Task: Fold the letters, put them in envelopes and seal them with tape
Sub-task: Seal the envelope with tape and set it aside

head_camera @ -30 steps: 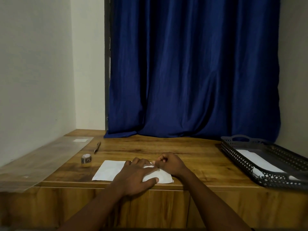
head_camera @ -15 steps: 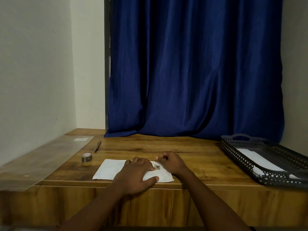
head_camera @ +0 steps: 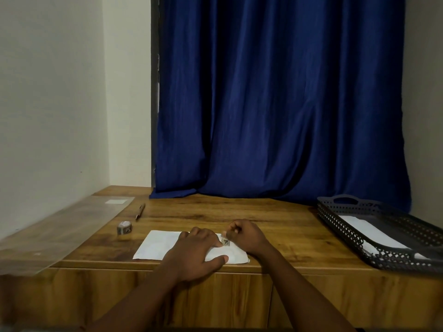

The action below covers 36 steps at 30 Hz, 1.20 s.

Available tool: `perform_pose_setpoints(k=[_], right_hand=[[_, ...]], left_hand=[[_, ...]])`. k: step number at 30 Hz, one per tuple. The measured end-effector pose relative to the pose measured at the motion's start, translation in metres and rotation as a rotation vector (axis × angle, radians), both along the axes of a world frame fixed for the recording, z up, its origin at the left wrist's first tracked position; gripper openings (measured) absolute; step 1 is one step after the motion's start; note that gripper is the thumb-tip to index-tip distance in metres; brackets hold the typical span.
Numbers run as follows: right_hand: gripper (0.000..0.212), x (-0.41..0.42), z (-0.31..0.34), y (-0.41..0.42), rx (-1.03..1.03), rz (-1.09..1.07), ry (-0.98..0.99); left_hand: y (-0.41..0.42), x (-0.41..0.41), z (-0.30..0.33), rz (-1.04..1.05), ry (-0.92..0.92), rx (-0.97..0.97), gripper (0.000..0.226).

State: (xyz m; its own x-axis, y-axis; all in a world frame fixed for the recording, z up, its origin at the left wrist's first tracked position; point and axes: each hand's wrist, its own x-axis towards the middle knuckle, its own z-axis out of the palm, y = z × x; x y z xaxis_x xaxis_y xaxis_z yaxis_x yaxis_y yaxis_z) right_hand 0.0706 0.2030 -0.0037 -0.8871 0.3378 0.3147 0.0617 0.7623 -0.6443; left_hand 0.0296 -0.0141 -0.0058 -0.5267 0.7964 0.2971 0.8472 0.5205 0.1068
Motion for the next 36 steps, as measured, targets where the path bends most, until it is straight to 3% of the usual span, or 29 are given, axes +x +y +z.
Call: perform_pose_setpoints(k=[4, 10, 14, 17, 27, 33, 36], right_hand=[[0.038, 0.01, -0.001, 0.002, -0.026, 0.073, 0.014], [0.053, 0.029, -0.001, 0.007, -0.104, 0.138, 0.025], [0.019, 0.03, 0.004, 0.006, -0.235, 0.155, 0.051], [0.019, 0.03, 0.014, 0.004, -0.341, 0.118, 0.0], [0.027, -0.022, 0.053, -0.029, 0.168, 0.266, -0.313], [0.048, -0.026, 0.072, -0.03, 0.305, 0.23, -0.552], [0.053, -0.012, 0.08, -0.019, 0.251, 0.211, -0.63]], left_hand=[[0.0, 0.001, 0.001, 0.005, -0.01, -0.002, 0.063], [-0.001, 0.003, 0.002, 0.006, -0.009, 0.003, 0.064], [-0.001, 0.005, 0.002, 0.061, -0.071, 0.078, 0.09], [-0.001, 0.008, 0.003, 0.083, -0.126, 0.13, 0.104], [-0.005, 0.014, 0.001, 0.01, -0.056, 0.315, 0.103], [-0.009, 0.014, -0.002, -0.066, 0.048, 0.322, 0.107], [-0.009, 0.012, -0.004, -0.059, 0.031, 0.401, 0.099]])
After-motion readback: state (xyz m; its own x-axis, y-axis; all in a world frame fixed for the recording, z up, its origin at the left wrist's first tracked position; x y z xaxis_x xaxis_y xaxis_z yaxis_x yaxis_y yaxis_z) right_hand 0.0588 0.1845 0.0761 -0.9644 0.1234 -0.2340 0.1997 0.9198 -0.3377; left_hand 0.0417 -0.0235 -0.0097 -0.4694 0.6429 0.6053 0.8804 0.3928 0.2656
